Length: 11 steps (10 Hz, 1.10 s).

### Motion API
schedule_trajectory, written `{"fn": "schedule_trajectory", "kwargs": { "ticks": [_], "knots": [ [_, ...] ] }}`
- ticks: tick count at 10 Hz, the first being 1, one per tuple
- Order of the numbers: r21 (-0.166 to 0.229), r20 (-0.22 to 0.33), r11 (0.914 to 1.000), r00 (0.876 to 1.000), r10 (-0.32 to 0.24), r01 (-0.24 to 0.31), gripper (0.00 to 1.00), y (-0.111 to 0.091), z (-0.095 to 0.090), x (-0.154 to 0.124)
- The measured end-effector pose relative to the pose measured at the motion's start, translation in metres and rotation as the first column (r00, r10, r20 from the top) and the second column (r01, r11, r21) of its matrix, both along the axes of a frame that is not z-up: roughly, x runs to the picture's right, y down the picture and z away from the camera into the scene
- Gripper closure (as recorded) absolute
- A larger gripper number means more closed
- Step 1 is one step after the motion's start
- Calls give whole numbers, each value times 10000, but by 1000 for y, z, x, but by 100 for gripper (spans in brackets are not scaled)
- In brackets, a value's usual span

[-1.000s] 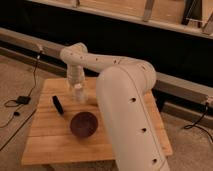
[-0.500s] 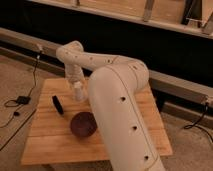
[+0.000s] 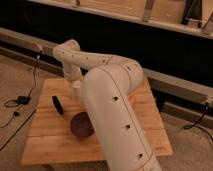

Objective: Place the ceramic cup over the eraser

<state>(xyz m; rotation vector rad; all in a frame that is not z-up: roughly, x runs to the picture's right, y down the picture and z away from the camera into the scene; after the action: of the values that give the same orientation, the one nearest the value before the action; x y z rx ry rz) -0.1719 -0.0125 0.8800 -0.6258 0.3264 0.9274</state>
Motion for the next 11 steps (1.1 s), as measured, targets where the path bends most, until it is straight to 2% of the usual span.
{"fn": "schedule_trajectory", "kwargs": {
  "ticks": [4, 11],
  "knots": [
    [156, -243, 9999, 9997, -14, 18, 35, -11, 11, 14],
    [-431, 213, 9989, 9996, 208, -199, 35, -1, 15, 2]
  ]
}}
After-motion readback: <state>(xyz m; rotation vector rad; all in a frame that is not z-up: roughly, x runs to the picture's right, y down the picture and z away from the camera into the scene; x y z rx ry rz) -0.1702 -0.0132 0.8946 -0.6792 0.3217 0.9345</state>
